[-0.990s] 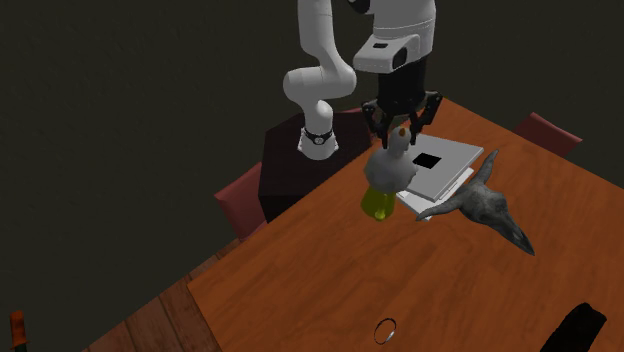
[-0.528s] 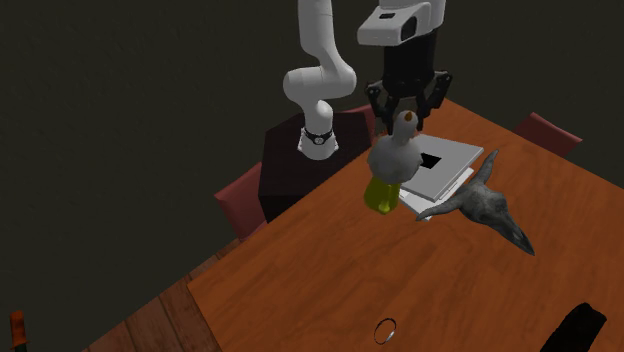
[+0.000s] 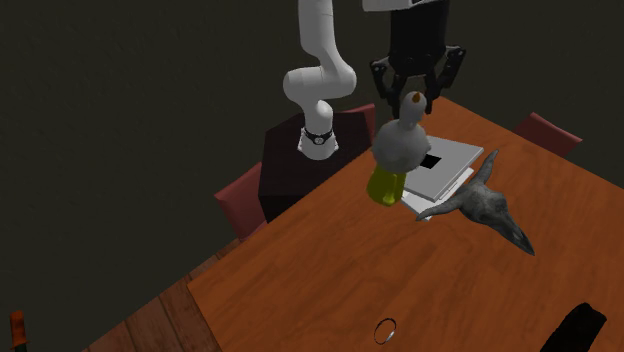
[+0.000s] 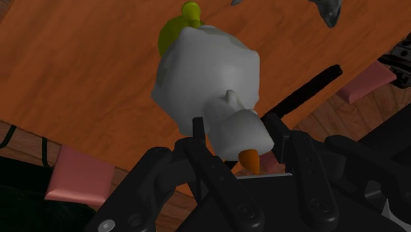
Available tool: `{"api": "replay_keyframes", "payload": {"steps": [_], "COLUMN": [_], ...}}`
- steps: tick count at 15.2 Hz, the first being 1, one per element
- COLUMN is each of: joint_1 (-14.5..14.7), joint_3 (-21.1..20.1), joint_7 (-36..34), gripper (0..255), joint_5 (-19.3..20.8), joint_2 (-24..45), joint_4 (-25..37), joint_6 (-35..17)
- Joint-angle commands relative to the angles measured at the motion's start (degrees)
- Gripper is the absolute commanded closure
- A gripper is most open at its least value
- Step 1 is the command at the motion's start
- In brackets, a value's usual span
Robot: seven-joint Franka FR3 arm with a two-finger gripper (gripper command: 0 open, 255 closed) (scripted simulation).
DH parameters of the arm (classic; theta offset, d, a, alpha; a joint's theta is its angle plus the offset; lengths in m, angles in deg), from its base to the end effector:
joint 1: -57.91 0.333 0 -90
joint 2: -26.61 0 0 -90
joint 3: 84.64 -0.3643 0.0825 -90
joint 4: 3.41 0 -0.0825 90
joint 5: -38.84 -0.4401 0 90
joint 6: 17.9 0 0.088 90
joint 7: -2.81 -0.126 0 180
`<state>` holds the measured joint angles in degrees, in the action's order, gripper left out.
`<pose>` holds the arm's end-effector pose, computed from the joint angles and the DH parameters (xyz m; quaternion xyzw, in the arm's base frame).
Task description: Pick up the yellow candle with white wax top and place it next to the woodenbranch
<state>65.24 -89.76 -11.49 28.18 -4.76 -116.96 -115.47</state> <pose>0.4075 0.1247 0.7303 -0.9885 0.0192 -0.1133 0.0979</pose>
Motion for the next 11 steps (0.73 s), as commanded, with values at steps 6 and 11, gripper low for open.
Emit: {"api": "replay_keyframes", "payload": {"steps": [6,11], "joint_1": [-0.1,-0.1], "joint_3": [0.2,0.3], "joint_7": [-0.8,-1.4], "gripper": [255,255], "joint_5": [0.3,0.5], "joint_2": [2.3,4.5], "joint_4": [7.7,13.7], "joint_6": [5.2,9.0]}}
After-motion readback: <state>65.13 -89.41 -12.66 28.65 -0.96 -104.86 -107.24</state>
